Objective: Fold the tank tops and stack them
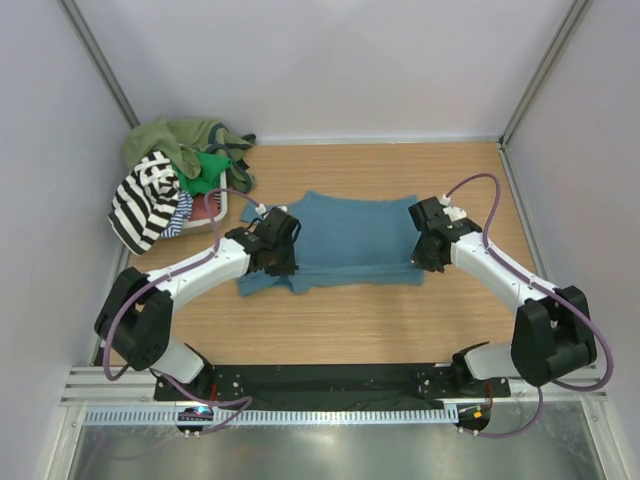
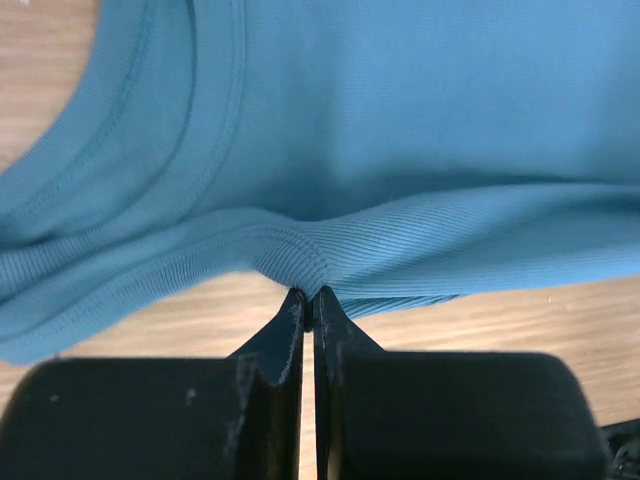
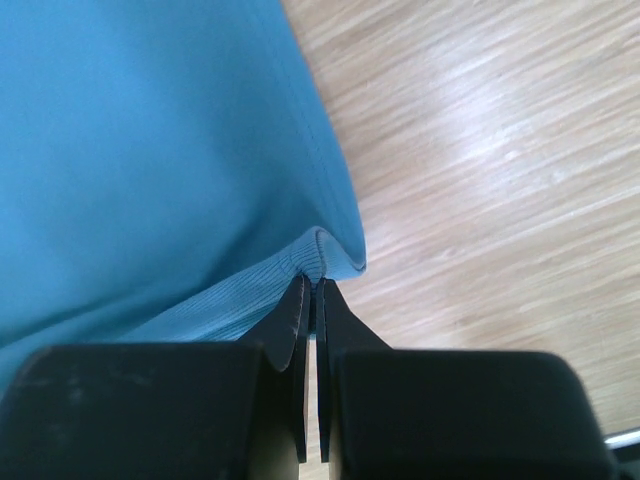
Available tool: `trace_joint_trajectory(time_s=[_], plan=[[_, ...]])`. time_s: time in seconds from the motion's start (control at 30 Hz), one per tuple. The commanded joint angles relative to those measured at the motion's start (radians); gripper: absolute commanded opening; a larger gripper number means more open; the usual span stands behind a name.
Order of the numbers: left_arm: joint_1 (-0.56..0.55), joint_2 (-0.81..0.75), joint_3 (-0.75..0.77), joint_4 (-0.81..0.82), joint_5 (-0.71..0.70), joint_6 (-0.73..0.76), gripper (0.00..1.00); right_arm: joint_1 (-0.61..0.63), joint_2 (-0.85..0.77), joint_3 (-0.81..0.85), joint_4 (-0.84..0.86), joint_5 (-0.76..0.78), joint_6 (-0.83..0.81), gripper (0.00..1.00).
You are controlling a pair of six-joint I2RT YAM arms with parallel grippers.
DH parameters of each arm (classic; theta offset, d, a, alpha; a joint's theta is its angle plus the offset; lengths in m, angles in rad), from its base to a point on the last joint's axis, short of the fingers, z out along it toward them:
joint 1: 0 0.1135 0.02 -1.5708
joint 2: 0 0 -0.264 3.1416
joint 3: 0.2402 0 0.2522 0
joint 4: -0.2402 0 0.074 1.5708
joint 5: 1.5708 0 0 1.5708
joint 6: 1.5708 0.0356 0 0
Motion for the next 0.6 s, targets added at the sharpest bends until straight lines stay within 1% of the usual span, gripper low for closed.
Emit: trace_joint_trajectory(time_s=[0.0,0.17,0.57], plan=[[0.044,0.053,0.072,-0.002,0.047,0.065,0.00,-0.058,0.036,0.056,0.047,-0.010,-0.052,0.01],[0.078,0.131,0.144,-0.008,0.102,0.099,0.00,-0.130,0.123,0.100,0.087,-0.073,-0.090,0.01],[0.144,0.324,0.377,-0.091,0.158,0.155,0.00,-0.180,0.332,0.323,0.076,-0.113,-0.126,0.01]])
